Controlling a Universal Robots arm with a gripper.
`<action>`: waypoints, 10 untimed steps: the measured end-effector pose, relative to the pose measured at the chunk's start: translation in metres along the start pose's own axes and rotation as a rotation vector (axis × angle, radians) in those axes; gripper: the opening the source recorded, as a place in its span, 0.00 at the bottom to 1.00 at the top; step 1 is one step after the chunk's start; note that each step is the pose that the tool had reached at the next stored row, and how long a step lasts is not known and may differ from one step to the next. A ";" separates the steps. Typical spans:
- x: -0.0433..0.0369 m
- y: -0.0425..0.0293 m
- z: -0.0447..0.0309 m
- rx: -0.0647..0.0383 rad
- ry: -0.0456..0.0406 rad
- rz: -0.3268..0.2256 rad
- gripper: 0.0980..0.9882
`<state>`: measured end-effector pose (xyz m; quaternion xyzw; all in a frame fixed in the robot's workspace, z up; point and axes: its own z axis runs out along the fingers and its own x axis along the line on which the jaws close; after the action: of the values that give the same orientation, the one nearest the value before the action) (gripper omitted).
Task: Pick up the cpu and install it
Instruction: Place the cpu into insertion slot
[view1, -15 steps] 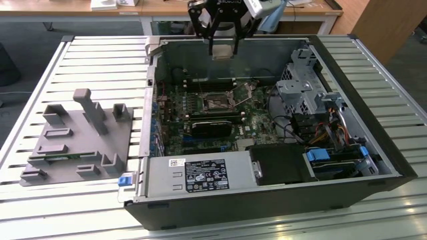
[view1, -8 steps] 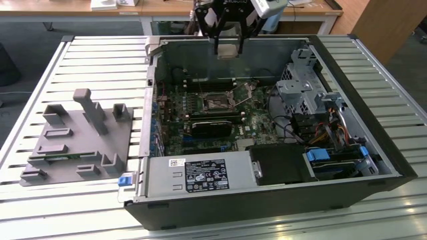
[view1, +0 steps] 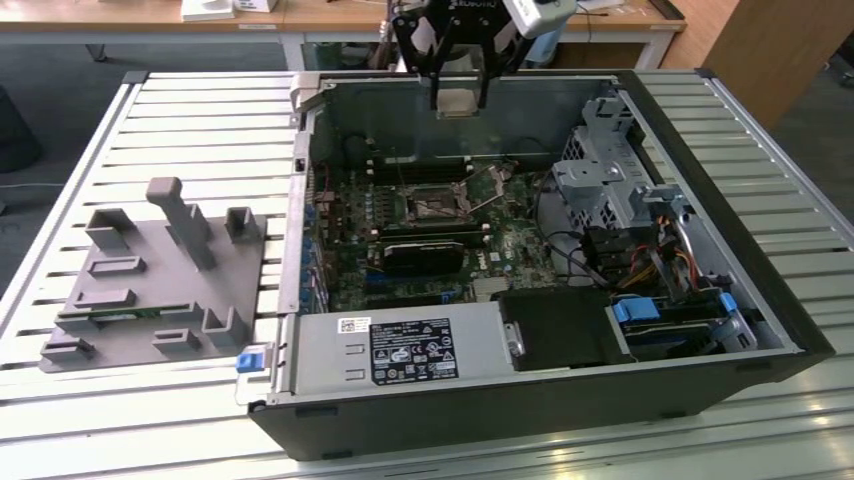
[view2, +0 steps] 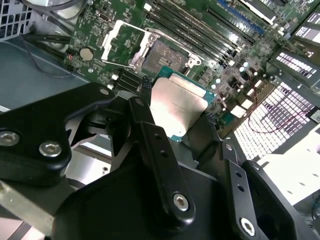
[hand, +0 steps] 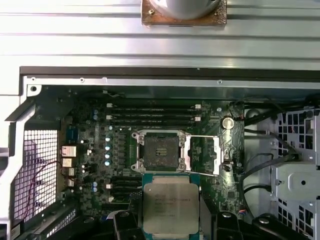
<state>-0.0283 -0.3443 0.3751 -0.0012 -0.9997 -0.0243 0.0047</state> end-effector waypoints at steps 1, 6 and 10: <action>0.0000 0.0000 -0.0001 0.001 0.0002 0.000 0.50; 0.0000 0.0004 0.0003 0.003 -0.0015 0.037 0.50; 0.0000 0.0004 0.0010 0.002 -0.0047 0.104 0.50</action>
<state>-0.0283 -0.3439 0.3742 -0.0531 -0.9983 -0.0230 0.0036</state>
